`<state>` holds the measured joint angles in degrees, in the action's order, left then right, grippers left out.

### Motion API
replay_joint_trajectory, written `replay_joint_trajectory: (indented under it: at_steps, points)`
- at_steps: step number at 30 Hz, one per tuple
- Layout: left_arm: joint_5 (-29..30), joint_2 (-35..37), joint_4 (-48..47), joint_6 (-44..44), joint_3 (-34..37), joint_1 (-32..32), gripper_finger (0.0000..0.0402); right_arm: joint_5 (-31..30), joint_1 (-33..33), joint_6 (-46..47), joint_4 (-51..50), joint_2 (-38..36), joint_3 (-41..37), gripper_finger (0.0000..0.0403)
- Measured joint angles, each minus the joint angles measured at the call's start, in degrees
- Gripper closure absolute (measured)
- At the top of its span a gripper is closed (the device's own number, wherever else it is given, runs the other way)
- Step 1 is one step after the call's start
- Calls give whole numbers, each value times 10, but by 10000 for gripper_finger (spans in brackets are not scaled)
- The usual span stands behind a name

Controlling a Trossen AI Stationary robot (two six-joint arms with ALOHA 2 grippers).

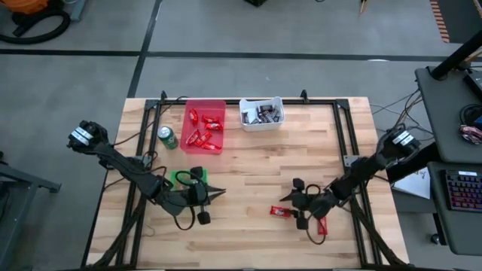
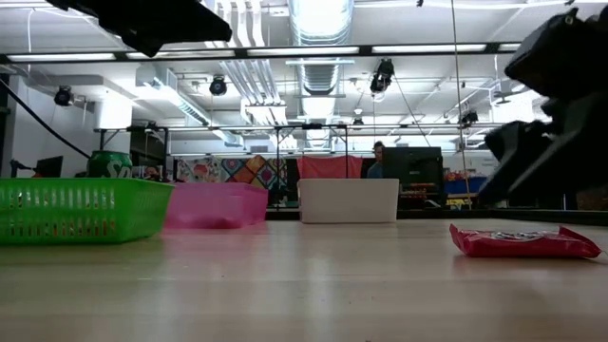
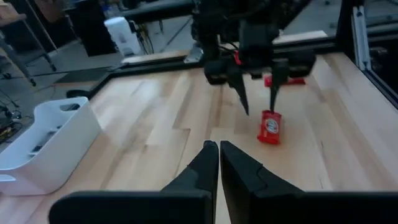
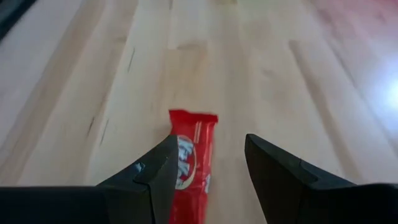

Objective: Organize candy in baskets
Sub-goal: Put the red chocolate into the pink bin

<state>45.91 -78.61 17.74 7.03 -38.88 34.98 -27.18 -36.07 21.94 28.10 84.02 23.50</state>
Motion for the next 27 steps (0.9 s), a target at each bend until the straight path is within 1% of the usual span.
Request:
replay_joint_trajectory:
  at_steps: [5, 15, 21, 24, 27]
  points:
    - [7, 0, 9, -4, 3, 0, 402, 1, -12, 51, -3, 46, 13, 225]
    - [7, -1, 11, -5, 4, 0, 402, -1, -26, 89, -16, 89, 39, 225]
    - [7, -1, 11, -5, 5, 0, 402, -23, -27, 111, -12, 129, 40, 226]
    - [7, -1, 11, -5, 5, 0, 402, -24, -26, 113, -14, 136, 40, 239]
    - [7, -2, 11, -5, 5, 0, 402, -24, -26, 113, -16, 138, 40, 270]
